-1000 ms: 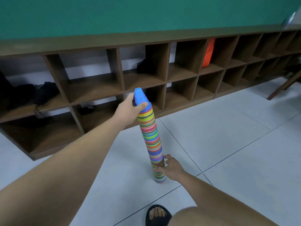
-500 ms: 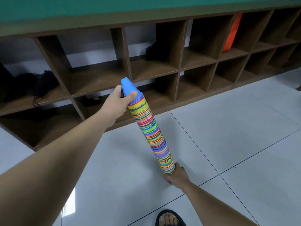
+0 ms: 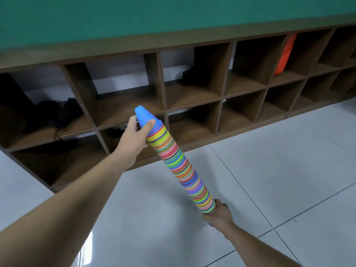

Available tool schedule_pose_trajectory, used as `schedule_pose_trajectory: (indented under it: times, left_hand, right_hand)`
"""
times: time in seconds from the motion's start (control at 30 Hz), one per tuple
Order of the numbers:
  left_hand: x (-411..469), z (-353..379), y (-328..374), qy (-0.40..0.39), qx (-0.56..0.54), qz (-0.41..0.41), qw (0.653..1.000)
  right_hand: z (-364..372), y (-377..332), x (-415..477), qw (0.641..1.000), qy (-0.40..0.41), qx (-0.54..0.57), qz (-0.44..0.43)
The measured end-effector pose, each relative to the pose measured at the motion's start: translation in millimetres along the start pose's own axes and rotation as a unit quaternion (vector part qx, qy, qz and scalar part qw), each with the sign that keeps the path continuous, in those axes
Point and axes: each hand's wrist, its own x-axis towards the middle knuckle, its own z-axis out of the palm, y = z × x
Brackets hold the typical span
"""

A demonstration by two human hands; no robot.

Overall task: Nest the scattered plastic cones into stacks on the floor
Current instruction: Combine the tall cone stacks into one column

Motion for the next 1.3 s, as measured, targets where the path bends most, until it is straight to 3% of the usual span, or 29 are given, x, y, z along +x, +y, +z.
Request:
schedule_pose_trajectory:
  times: [0.4,0.63,0.83,1.3]
  left_hand:
    - [92,-81,67,0.039,-0.080,0.058,0.994]
    - [105,-147,150,0.070,-0.090,0.017,0.993]
    - [100,-194,261,0.094,-0.099,-0.036,0.990]
    - [83,-226,558,0.157,-0.117,-0.124,0.973]
  right_hand:
    - [-55,-166,65,0.992,0.015,-0.096,-0.077]
    - [-94,-260,12,0.984,-0.019,-0.151,-0.096]
    - [-166,-328,-34,0.983,-0.060,-0.157,-0.076]
    - [-438,-538,-188,0.959,-0.126,-0.241,-0.081]
